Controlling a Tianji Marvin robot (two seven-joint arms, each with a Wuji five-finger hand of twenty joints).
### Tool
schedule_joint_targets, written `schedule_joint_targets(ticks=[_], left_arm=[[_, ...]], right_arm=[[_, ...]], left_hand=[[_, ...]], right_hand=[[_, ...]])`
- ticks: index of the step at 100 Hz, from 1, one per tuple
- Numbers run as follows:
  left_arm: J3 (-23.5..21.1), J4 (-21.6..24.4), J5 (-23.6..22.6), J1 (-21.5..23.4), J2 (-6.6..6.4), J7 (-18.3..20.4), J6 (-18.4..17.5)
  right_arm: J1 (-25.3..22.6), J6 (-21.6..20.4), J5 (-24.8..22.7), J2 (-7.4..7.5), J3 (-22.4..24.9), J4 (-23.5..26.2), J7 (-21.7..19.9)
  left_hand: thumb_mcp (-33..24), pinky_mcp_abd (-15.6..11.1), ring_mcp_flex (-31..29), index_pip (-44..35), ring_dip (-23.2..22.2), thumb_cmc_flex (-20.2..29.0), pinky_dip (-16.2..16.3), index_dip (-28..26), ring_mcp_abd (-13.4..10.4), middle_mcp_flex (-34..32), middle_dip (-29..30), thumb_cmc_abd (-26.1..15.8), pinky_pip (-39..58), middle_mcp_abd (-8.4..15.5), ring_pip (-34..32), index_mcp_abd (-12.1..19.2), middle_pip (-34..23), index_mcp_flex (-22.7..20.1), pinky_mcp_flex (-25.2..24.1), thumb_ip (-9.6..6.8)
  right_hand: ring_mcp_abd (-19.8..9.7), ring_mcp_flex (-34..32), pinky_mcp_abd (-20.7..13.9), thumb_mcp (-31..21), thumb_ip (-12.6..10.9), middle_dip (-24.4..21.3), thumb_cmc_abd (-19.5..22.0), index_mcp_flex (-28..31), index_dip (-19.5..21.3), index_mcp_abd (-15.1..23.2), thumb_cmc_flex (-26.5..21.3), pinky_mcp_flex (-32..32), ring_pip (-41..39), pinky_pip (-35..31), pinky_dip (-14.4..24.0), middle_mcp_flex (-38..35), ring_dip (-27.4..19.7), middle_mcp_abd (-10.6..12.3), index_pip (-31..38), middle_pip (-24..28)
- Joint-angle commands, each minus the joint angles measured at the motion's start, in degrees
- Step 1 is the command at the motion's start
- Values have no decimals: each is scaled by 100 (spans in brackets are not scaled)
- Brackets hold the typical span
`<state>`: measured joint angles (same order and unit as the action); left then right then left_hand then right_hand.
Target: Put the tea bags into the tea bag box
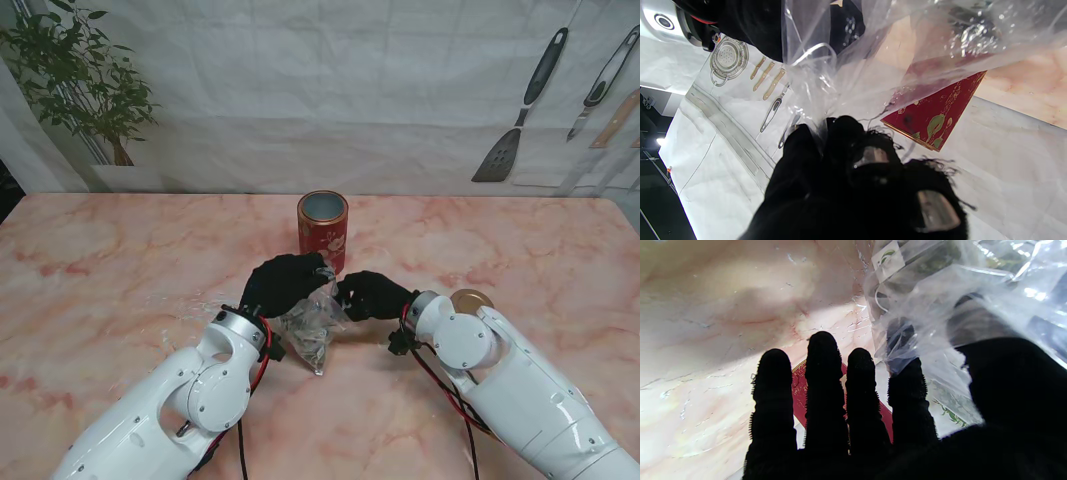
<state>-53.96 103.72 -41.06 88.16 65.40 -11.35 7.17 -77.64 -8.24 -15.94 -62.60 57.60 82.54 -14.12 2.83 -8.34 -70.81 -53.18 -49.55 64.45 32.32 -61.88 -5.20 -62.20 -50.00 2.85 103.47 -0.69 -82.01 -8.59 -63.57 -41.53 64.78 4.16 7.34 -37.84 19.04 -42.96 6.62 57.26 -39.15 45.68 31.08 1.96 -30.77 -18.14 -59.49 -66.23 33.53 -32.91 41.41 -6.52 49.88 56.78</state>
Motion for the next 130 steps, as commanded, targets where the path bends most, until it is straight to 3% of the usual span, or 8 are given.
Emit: schedule_joint_targets(ticks=[1,5,14,27,36,56,70,130], left_arm=[[-14,81,13,-59,36,27,10],[-16,82,13,-59,36,24,9],[-24,87,11,-54,36,22,10],[-40,96,19,-48,38,22,21],[-46,100,15,-45,35,25,19],[-61,104,5,-48,28,60,41],[-70,109,-15,-48,24,69,58],[-40,38,-142,-140,-9,211,216]], right_arm=[[-40,24,-26,28,-31,-8,-87],[-58,51,-28,17,-29,2,-51],[-84,101,-62,1,-28,15,30],[-128,158,-24,-45,-14,5,192],[-135,138,-6,-61,-3,-24,252],[-148,93,292,-33,80,16,12],[-126,62,322,2,110,35,-135],[-366,-191,854,-90,380,238,94]], left_hand=[[-77,-1205,-203,-895,3,383,-66,-288,470,-236,-95,-431,1528,-203,-534,-1158,-615,-505,-89,-161],[-78,-1205,-203,-896,2,382,-66,-291,470,-235,-95,-434,1528,-199,-533,-1151,-615,-498,-89,-162],[-81,-1205,-203,-902,2,388,-66,-293,470,-234,-97,-432,1528,-206,-533,-1157,-618,-506,-89,-163],[-80,-1205,-203,-899,1,387,-66,-293,470,-235,-98,-430,1528,-214,-533,-1170,-619,-504,-89,-163],[-81,-1205,-203,-901,1,386,-66,-296,470,-230,-98,-433,1528,-202,-532,-1145,-618,-493,-89,-164],[-78,-1205,-203,-903,0,382,-66,-299,470,-228,-100,-429,1528,-198,-532,-1145,-618,-488,-89,-163],[-79,-1205,-203,-899,0,381,-65,-296,470,-230,-100,-434,1528,-205,-532,-1167,-618,-491,-89,-164],[-80,-1206,-203,-903,-1,365,-67,-300,470,-217,-106,-434,1523,-198,-524,-1129,-616,-462,-90,-167]], right_hand=[[-124,-56,192,-645,207,-67,-609,-116,-395,-276,-323,-34,28,-96,-41,68,-15,73,42,23],[-84,-104,231,-854,384,-100,-682,-47,-995,-263,-525,-45,21,-78,-54,-19,-21,55,287,14],[-60,-195,248,-946,366,-135,-503,8,-1809,-249,-892,-55,4,-72,-61,-165,-30,81,762,21],[-47,-274,254,-872,217,72,-6,377,-2045,-254,-1279,-53,-46,-60,-68,-353,-21,134,942,85],[-33,-108,193,-768,128,185,324,272,-1822,-324,-1363,67,-66,5,-86,-210,2,64,1064,59],[45,721,108,-368,38,231,1135,-284,-542,-576,-1614,568,358,307,-76,520,-116,-46,994,-77],[85,1104,86,-274,4,207,1421,-514,-15,-602,-1680,725,720,426,-79,865,-284,-54,918,-144],[46,2237,232,-170,61,-174,1690,-724,532,-404,-1830,1213,1316,711,-151,1860,-619,-204,877,-428]])
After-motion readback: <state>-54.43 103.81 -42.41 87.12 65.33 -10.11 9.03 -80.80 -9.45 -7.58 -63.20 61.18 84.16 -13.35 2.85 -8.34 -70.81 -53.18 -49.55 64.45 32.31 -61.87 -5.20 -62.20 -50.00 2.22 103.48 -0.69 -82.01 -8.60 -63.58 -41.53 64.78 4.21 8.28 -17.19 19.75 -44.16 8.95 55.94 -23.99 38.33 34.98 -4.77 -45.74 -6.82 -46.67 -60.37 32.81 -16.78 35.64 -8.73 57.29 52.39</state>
